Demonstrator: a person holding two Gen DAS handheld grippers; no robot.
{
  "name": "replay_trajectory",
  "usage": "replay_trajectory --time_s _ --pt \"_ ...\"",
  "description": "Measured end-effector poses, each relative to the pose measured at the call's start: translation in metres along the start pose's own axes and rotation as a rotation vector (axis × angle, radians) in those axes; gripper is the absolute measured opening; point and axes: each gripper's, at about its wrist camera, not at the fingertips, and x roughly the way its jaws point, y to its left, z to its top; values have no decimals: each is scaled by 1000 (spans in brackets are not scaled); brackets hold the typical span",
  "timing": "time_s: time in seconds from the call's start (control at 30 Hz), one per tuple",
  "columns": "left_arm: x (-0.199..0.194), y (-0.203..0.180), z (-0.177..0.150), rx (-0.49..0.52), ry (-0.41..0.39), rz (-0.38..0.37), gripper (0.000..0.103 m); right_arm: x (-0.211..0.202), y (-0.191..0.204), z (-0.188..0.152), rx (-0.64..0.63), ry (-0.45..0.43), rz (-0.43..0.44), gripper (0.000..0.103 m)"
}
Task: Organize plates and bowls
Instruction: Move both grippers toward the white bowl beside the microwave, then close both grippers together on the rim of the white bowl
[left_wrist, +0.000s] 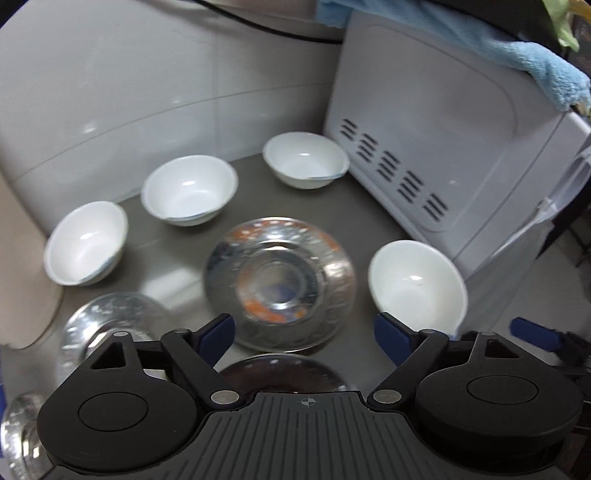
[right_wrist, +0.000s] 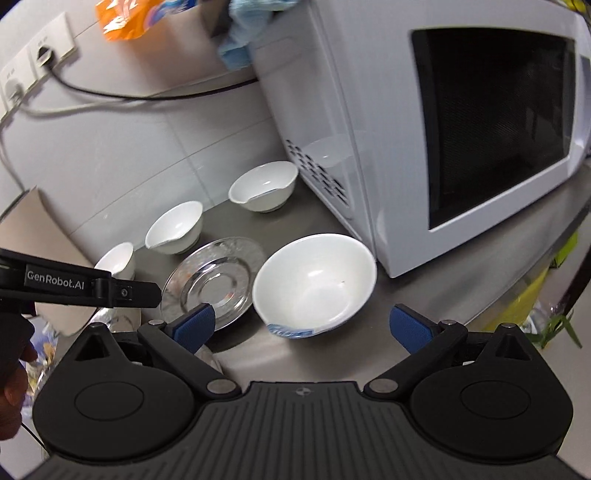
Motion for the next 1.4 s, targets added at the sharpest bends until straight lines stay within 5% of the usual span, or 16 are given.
replay_trajectory --time_s 0.17,0.37,1.2,1.4 --pt "18 -13 1 12 25 -90 103 11 -17 3 59 10 11 92" --pt "43 -19 5 7 71 -151 103 28 -33 4 124 50 32 69" --pt "99 -36 15 11 162 -183 93 63 -47 12 144 109 17 26" --pt "110 -36 15 5 179 -189 90 69 -44 13 123 115 9 23"
